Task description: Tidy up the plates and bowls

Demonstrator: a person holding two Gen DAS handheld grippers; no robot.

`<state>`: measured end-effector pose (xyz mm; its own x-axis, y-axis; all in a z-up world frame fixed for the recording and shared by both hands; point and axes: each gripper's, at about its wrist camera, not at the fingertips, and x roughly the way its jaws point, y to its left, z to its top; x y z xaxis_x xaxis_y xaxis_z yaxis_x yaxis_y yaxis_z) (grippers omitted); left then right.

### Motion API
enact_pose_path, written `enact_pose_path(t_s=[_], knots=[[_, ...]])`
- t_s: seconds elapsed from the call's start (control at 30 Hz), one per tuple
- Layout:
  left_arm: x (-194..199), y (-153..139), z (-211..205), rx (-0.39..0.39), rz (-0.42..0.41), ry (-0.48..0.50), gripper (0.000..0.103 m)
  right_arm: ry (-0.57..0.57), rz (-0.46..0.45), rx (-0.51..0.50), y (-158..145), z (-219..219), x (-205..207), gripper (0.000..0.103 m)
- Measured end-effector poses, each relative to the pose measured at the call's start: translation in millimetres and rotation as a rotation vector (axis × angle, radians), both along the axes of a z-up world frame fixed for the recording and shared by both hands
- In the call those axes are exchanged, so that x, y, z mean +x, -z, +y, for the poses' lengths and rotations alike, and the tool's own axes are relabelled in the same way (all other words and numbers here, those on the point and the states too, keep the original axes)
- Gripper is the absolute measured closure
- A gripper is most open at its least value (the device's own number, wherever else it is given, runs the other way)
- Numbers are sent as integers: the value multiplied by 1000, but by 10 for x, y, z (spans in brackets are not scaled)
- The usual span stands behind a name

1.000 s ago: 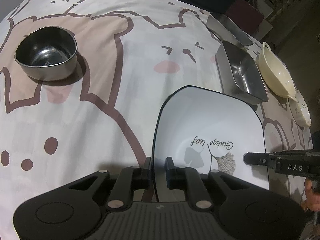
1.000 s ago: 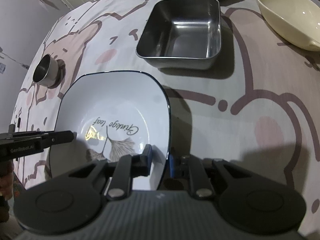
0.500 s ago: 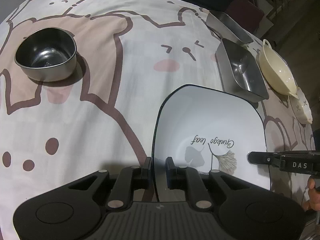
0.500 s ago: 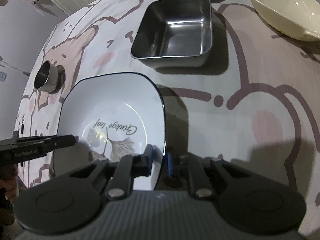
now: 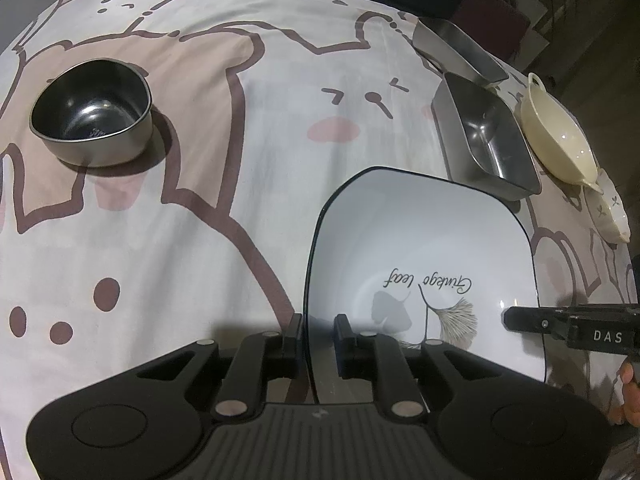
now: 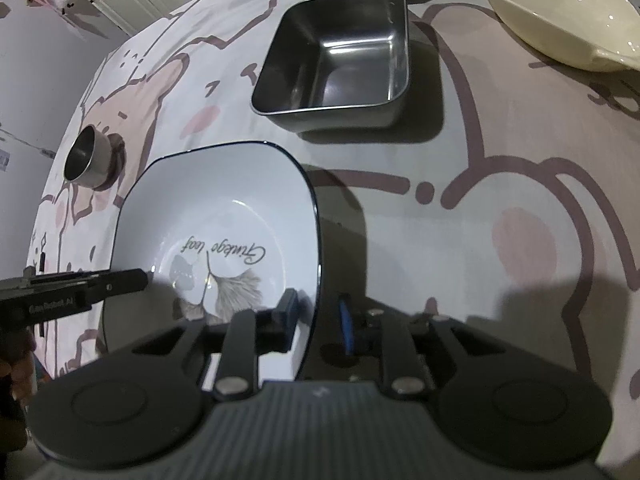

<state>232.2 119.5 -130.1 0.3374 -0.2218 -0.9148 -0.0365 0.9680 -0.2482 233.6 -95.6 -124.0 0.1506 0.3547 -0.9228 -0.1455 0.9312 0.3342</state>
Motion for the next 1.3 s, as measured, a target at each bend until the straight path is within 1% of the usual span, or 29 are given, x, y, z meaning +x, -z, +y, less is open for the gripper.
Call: enact_pose_path(t_s=[0.2,0.27,0.33,0.37,0.43,0.5,0.57,0.63,0.67,0.7,0.73,0.8,0.83,0.87,0.9,0.93,0.97,1.13,1.3], knots=[[-2,-11,-5,13,-1,4,85,0,-6,-2,-22,-23,-45,74],[-4,-19,-7,15,-2,5,85,3,-8,-6,-23,-37,-48,69],[-9,-30,-21,16,-6,7,76,3,-13,-17,-29,-45,-60,65],[-16,-38,-29,19,-8,11,75,4,-16,-21,-32,-50,-61,63],[-29,-54,-47,24,-12,16,64,5,-23,-26,-43,-58,-74,61],[-44,-76,-61,32,-17,19,59,4,-26,-25,-58,-70,-87,56],[-64,-100,-68,43,-24,20,51,2,-32,-22,-81,-80,-110,48],[-90,-126,-80,61,-33,20,37,2,-43,-23,-109,-96,-127,43],[-101,-141,-88,71,-39,21,34,3,-51,-23,-128,-105,-138,39],[-114,-158,-90,79,-45,21,27,4,-61,-22,-148,-113,-153,37],[-130,-175,-91,85,-51,21,22,5,-74,-19,-168,-123,-169,34],[-162,-209,-94,92,-61,22,17,4,-98,-17,-209,-139,-204,29],[-175,-223,-97,97,-65,23,13,0,-106,-17,-225,-148,-219,23],[-188,-238,-101,104,-70,23,11,-3,-114,-18,-245,-156,-237,14],[-202,-258,-109,115,-76,23,9,-3,-124,-15,-264,-165,-255,10],[-215,-275,-118,123,-82,24,7,-2,-139,-7,-286,-178,-276,4],[-224,-293,-129,129,-89,23,6,-1,-146,-1,-305,-190,-290,0],[-281,-433,-183,153,-135,22,0,-2,-150,26,-374,-255,-340,0],[-308,-590,-296,170,-193,17,0,-18,-235,2,-564,-327,-415,0]])
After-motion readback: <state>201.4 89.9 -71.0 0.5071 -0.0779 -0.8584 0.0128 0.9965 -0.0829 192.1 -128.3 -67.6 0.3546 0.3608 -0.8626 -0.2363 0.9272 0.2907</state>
